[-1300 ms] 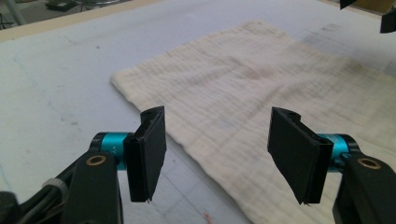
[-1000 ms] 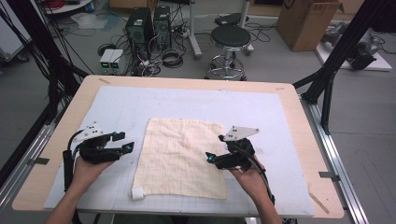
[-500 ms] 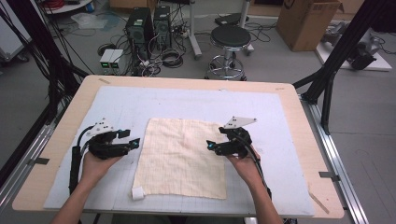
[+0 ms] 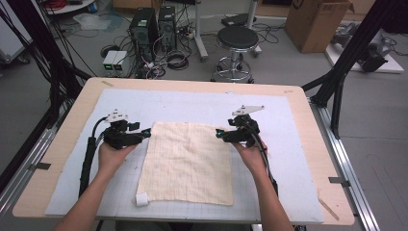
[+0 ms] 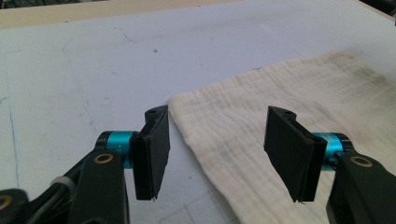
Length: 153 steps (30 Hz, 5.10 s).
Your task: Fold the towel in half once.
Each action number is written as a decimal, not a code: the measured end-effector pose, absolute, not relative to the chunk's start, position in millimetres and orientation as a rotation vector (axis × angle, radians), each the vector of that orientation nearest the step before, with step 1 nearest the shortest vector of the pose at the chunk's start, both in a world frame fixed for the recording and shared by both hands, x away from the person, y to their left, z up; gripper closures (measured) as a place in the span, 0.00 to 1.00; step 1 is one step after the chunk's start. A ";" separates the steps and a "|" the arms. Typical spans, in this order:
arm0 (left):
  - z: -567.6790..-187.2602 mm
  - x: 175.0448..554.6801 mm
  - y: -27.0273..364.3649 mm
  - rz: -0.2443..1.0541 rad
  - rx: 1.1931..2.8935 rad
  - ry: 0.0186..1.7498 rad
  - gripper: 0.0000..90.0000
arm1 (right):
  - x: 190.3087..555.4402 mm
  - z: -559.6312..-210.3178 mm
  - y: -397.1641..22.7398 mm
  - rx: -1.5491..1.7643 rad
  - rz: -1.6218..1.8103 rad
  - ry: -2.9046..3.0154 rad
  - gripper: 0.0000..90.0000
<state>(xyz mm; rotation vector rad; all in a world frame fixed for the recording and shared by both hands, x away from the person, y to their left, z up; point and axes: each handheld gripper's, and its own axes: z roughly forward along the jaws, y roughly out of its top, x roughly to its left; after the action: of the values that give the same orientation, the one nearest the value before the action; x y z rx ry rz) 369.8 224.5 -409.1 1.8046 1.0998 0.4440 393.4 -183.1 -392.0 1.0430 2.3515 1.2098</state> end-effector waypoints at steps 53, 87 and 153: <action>-433.4 429.0 204.1 0.394 1.883 1.250 0.97 | 437.3 -423.7 -199.0 1.329 1.150 2.386 0.96; -398.0 392.2 225.2 0.374 1.806 1.120 0.97 | 413.9 -389.8 -214.6 1.233 1.404 2.396 0.96; -428.9 247.4 239.9 0.293 1.930 0.853 0.97 | 277.7 -422.8 -223.3 0.993 1.407 2.581 0.96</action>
<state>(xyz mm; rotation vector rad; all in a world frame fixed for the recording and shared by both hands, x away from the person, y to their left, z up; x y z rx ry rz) 247.4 239.9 -428.9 1.9296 0.8531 0.2933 277.7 -223.3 -422.8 0.9935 2.5811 1.4069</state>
